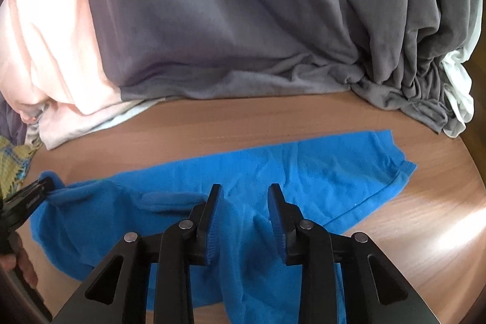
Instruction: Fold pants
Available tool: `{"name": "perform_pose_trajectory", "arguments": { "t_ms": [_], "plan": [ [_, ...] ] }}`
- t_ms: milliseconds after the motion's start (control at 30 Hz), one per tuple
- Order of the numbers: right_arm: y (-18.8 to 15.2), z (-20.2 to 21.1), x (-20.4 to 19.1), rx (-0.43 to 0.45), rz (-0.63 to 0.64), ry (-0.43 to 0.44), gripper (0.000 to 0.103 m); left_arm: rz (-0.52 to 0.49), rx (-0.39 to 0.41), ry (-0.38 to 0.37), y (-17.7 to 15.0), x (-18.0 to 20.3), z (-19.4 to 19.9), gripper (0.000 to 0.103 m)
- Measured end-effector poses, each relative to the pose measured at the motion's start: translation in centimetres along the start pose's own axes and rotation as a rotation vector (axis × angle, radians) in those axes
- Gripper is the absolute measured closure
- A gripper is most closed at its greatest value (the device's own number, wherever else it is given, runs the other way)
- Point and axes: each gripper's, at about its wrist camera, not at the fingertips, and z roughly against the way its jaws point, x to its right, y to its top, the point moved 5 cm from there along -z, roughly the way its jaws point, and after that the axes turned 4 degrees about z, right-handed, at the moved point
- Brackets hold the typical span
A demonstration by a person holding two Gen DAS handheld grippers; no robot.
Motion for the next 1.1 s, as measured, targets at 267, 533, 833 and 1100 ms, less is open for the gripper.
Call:
{"name": "perform_pose_trajectory", "arguments": {
  "t_ms": [267, 533, 833, 1100],
  "plan": [
    [-0.3, 0.2, 0.5, -0.017, -0.038, 0.039, 0.072, -0.042, 0.116, -0.045, 0.1, 0.2, 4.6, 0.037],
    [-2.8, 4.6, 1.7, 0.006, -0.026, 0.094, 0.065, -0.093, 0.163, -0.224, -3.8, 1.1, 11.6, 0.037],
    [-8.2, 8.2, 3.2, -0.028, 0.059, 0.153, 0.065, -0.113, 0.159, -0.327, -10.7, 2.8, 16.4, 0.037],
    [-13.5, 9.9, 3.3, -0.058, 0.108, 0.162, 0.065, -0.286, 0.144, -0.465, -16.2, 6.2, 18.4, 0.037]
  ]
}}
